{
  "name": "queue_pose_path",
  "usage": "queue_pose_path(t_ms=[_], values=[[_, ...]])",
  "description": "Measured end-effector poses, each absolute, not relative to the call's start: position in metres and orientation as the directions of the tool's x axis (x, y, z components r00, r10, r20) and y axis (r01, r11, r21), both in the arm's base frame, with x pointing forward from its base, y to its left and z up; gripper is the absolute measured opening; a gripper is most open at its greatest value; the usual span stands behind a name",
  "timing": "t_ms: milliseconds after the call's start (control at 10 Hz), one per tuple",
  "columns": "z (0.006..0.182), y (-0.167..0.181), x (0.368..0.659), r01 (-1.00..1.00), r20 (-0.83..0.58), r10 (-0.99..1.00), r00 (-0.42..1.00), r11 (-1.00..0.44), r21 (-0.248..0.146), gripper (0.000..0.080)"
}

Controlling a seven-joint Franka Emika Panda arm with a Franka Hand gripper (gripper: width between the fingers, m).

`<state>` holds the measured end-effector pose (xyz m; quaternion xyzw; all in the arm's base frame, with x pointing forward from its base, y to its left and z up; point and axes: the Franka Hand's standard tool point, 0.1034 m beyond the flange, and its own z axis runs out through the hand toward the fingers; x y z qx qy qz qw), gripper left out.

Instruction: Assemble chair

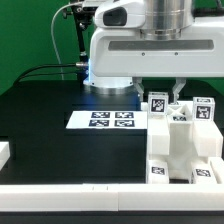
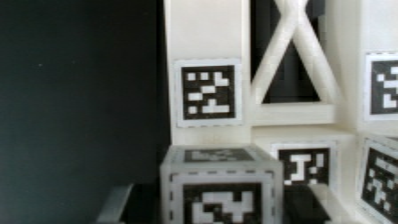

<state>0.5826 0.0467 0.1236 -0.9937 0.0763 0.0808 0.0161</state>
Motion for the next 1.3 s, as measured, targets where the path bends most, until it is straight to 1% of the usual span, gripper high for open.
queue_pose_path(t_ms=[100,200,300,400,700,900,1000,1100,1300], values=[[0.124,0.046,0.583,-0.154,-0.163,-0.149,0.975,-0.988,-0.02,0.0381],[0.124,0.046,0.583,-0.154,-0.163,-0.149,0.975,-0.988,-0.02,0.056],[0.124,0.046,0.583,-0.155,-0.163,-0.149,0.975,-0.988,-0.019,0.056],[0.124,0.046,0.583,-0.155,-0.163,-0.149,0.975,-0.988,-0.019,0.0631],[0.126,0.045,0.583,-0.151,-0.166,-0.145,0.975,-0.988,-0.022,0.0649],[0.146,0.038,0.584,-0.157,-0.189,-0.148,0.971,-0.987,-0.035,0.0649],[0.151,0.041,0.587,-0.154,-0.174,-0.145,0.974,-0.987,-0.04,0.0649],[0.156,0.042,0.587,-0.154,-0.154,-0.145,0.977,-0.987,-0.046,0.0649],[0.157,0.042,0.587,-0.167,-0.132,-0.16,0.978,-0.985,-0.047,0.0649]])
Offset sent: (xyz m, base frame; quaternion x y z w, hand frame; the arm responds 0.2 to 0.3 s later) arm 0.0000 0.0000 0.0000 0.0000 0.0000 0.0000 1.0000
